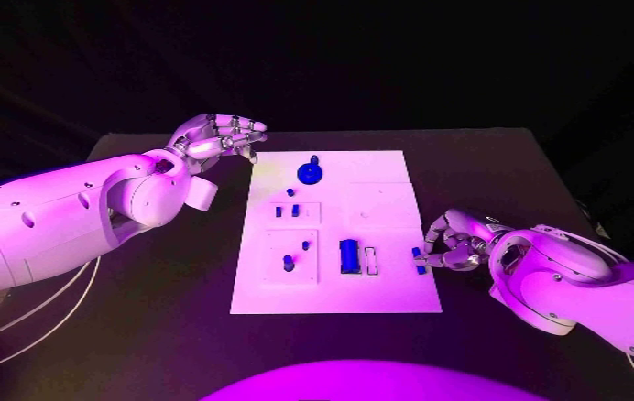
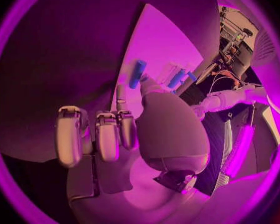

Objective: Assemble the parts on the task board

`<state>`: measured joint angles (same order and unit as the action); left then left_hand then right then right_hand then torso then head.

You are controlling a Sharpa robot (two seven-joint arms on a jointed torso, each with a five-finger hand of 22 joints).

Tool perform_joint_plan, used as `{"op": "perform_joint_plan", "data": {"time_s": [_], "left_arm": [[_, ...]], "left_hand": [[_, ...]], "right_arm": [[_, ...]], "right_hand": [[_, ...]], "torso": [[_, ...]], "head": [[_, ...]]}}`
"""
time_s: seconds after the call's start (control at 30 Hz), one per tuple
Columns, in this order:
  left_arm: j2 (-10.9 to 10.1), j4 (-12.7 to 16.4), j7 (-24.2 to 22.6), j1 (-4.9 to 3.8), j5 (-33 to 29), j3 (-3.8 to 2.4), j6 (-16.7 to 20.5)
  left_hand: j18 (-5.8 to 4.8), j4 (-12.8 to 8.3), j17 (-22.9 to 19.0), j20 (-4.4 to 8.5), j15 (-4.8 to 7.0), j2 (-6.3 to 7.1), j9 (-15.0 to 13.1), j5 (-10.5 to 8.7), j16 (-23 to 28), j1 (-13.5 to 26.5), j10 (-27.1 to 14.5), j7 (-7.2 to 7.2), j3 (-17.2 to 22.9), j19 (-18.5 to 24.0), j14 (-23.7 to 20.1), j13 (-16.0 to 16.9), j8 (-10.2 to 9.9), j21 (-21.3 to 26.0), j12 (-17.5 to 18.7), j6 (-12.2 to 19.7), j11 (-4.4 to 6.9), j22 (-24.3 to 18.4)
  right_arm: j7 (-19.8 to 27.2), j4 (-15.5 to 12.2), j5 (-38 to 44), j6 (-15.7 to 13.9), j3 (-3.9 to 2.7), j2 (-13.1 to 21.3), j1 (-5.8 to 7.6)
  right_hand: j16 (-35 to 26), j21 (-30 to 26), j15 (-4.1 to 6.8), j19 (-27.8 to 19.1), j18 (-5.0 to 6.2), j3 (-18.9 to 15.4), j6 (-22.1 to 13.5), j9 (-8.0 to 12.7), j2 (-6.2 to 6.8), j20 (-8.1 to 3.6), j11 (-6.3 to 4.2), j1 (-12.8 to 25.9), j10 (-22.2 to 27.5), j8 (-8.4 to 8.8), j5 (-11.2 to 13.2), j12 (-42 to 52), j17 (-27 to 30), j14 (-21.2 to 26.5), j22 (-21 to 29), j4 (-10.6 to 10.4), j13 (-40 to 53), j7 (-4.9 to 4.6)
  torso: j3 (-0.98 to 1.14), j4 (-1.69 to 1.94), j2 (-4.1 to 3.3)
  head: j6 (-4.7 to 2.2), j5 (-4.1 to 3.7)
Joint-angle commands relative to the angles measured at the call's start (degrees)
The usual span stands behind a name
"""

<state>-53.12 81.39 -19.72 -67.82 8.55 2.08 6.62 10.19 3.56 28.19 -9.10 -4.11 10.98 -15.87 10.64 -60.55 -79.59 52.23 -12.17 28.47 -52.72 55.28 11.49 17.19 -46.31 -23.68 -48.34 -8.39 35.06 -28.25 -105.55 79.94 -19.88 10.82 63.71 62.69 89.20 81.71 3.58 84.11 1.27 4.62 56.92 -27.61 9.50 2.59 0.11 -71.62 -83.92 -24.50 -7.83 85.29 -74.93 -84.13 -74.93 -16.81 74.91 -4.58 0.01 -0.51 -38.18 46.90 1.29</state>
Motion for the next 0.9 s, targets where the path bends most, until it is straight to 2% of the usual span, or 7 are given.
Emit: {"op": "perform_joint_plan", "data": {"time_s": [0.03,0.27,0.47,0.53,0.77,0.87,0.9], "left_arm": [[0.1,0.1,-0.3,-0.02,-0.1,-0.03,-0.8],[0.0,0.0,-0.2,-0.02,-0.1,-0.03,-0.9],[0.0,0.0,-0.2,-0.02,-0.1,-0.03,-0.9],[0.0,0.1,-0.2,-0.02,-0.1,-0.03,-0.9],[-0.1,0.1,-0.1,-0.02,-0.1,-0.03,-0.9],[-0.1,0.1,-0.1,-0.02,-0.1,-0.03,-0.9],[-0.1,0.1,-0.1,-0.02,-0.1,-0.03,-0.9]], "left_hand": [[0.31,0.2,-0.1,-0.33,-0.05,-0.05,0.0,0.28,0.1,-0.4,-0.5,0.05,-0.3,0.1,-0.3,-0.1,0.4,0.3,-0.3,0.3,-0.02,-0.1],[0.31,0.2,-0.1,-0.33,-0.05,-0.05,0.0,0.28,0.1,-0.4,-0.5,0.05,-0.3,0.1,-0.3,-0.1,0.4,0.3,-0.3,0.3,-0.02,-0.1],[0.31,0.3,-0.1,-0.35,-0.07,-0.13,0.0,0.3,0.0,-0.4,-0.6,0.04,-0.3,0.1,-0.4,-0.1,0.4,0.4,-0.5,0.4,-0.02,-0.1],[0.31,0.3,-0.1,-0.35,-0.07,-0.13,0.0,0.3,0.0,-0.4,-0.6,0.04,-0.3,0.1,-0.4,-0.1,0.4,0.4,-0.5,0.4,-0.02,-0.1],[0.31,0.3,-0.1,-0.35,-0.07,-0.13,0.0,0.3,0.0,-0.4,-0.6,0.04,-0.3,0.1,-0.4,-0.1,0.4,0.4,-0.5,0.4,-0.02,-0.1],[0.32,0.3,-0.2,-0.34,-0.05,-0.28,0.0,0.33,0.0,-0.5,-0.6,0.06,-0.2,0.1,-0.4,-0.1,0.5,0.4,-0.5,0.4,-0.01,-0.1],[0.32,0.3,-0.2,-0.34,-0.05,-0.28,0.0,0.33,0.0,-0.5,-0.6,0.06,-0.2,0.1,-0.4,-0.1,0.5,0.4,-0.5,0.4,-0.01,-0.1]], "right_arm": [[-1.2,0.1,1.5,1.9,0.03,-0.5,-0.44],[-1.2,0.4,1.6,2.2,0.05,-1.4,-0.99],[-2.0,0.9,3.2,4.8,0.08,-2.2,-1.36],[-2.3,1.0,4.1,6.1,0.11,-2.5,-1.53],[-3.5,1.3,6.7,10.1,0.26,-3.0,-2.04],[-3.9,1.2,7.4,10.8,0.29,-3.2,-2.13],[-4.0,1.2,7.6,10.9,0.3,-3.2,-2.15]], "right_hand": [[-0.2,-0.2,-0.26,3.3,0.34,-0.3,0.5,0.0,-0.1,0.34,0.14,0.6,-3.8,-0.1,0.3,-0.2,-12.5,-5.3,-12.9,0.1,12.5,0.09],[-0.2,-0.1,-0.06,3.4,0.3,-0.6,1.2,-0.4,-0.46,0.22,-0.13,0.4,-3.9,-0.54,0.2,0.0,-12.6,-5.4,-13.0,0.2,12.6,0.42],[-0.2,0.0,0.39,3.4,0.28,0.4,1.6,-1.0,-1.16,-0.18,-0.61,-3.0,-3.9,-0.98,0.0,0.0,-12.7,-5.4,-13.0,0.9,12.6,0.93],[-0.1,0.0,0.5,3.4,0.27,1.3,1.6,-1.3,-0.95,-0.32,-0.72,-4.9,-3.9,-0.97,1.9,0.0,-12.8,-5.4,-13.0,1.1,12.7,1.02],[-0.1,-0.2,0.54,3.4,0.3,2.8,1.6,-1.4,0.42,-0.41,-0.75,-8.4,-3.8,-0.7,1.8,-0.3,-12.8,-5.4,-13.0,1.9,12.5,1.03],[-0.2,-0.1,0.55,3.4,0.29,5.0,1.9,-1.3,1.13,-0.47,-0.74,-11.0,-3.7,-0.17,-2.8,-0.5,-12.8,-5.4,-13.0,2.4,12.5,0.99],[-0.2,-0.2,0.58,3.4,0.29,5.7,2.0,-1.2,1.33,-0.46,-0.77,-11.6,-3.7,-0.03,-3.5,-0.5,-12.7,-5.4,-13.0,2.5,12.4,1.03]], "torso": [[-0.05,-0.02,0.02],[-0.07,-0.02,0.06],[-0.09,0.03,0.06],[-0.09,0.03,0.05],[-0.09,0.02,0.07],[-0.09,0.04,0.07],[-0.1,0.05,0.07]], "head": [[0.18,0.17],[0.3,0.18],[0.4,0.2],[0.45,0.2],[0.65,0.23],[0.66,0.19],[0.67,0.18]]}}
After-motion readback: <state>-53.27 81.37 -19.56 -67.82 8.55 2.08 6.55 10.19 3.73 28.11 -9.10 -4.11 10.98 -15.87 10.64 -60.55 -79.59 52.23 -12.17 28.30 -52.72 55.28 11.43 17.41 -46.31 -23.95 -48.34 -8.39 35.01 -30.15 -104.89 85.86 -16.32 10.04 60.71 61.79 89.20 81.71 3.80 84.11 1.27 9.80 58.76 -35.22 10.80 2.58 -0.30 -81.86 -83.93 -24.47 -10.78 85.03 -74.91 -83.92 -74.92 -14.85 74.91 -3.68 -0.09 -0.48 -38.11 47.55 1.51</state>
